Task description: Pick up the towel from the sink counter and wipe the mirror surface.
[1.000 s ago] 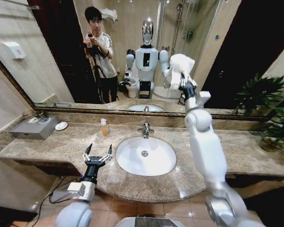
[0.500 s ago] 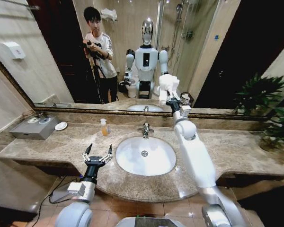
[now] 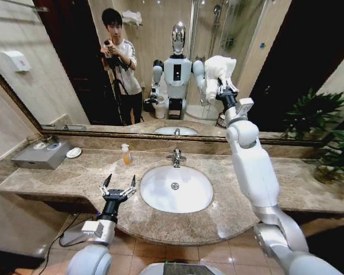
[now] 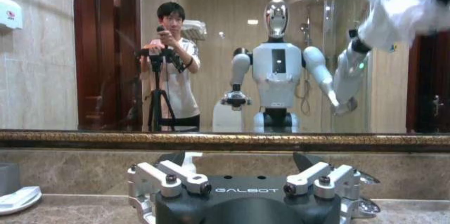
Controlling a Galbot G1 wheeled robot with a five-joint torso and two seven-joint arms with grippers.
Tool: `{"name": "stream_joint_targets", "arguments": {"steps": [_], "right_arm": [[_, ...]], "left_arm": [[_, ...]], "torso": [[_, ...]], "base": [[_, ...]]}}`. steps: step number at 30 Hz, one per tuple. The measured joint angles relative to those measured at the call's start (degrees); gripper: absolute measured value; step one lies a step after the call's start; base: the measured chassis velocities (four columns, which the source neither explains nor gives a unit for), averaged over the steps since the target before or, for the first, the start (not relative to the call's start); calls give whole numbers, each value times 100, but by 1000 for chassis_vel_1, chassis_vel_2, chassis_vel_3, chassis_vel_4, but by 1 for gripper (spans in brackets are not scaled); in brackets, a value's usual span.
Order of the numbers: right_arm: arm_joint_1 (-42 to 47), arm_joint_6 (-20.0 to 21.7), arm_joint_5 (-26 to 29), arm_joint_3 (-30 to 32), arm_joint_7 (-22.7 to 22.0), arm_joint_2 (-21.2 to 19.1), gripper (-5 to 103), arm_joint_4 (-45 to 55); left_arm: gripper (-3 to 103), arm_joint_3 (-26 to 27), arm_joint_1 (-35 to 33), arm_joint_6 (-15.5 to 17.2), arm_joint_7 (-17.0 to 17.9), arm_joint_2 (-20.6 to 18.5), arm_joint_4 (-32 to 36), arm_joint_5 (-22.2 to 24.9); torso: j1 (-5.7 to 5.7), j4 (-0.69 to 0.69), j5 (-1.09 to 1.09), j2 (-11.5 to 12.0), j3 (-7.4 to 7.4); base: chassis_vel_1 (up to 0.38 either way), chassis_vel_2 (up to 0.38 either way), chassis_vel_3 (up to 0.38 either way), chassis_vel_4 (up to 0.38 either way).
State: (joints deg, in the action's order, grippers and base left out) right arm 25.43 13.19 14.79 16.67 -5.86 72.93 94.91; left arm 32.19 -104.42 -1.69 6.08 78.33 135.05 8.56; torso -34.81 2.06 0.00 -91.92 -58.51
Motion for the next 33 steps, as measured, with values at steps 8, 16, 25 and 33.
{"name": "stream_joint_targets", "arguments": {"steps": [8, 16, 25, 33], "right_arm": [[666, -330, -388, -1, 170, 149, 9, -274], [59, -70, -122, 95, 63, -69, 9, 6], [-8, 87, -43, 70, -19, -161, 9, 168], [1006, -198, -369, 97, 169, 19, 9, 165]], "left_arm": [[100, 0, 0, 0, 0, 0, 0, 0], [100, 0, 0, 0, 0, 0, 0, 0], [100, 0, 0, 0, 0, 0, 0, 0], [100, 0, 0, 0, 0, 0, 0, 0]], "torso": [[0, -1, 0, 0, 0], [0, 2, -2, 0, -1], [0, 1, -2, 0, 0], [-1, -1, 2, 0, -1]], "base": [[0, 0, 0, 0], [0, 0, 0, 0], [0, 0, 0, 0], [0, 0, 0, 0]]}}
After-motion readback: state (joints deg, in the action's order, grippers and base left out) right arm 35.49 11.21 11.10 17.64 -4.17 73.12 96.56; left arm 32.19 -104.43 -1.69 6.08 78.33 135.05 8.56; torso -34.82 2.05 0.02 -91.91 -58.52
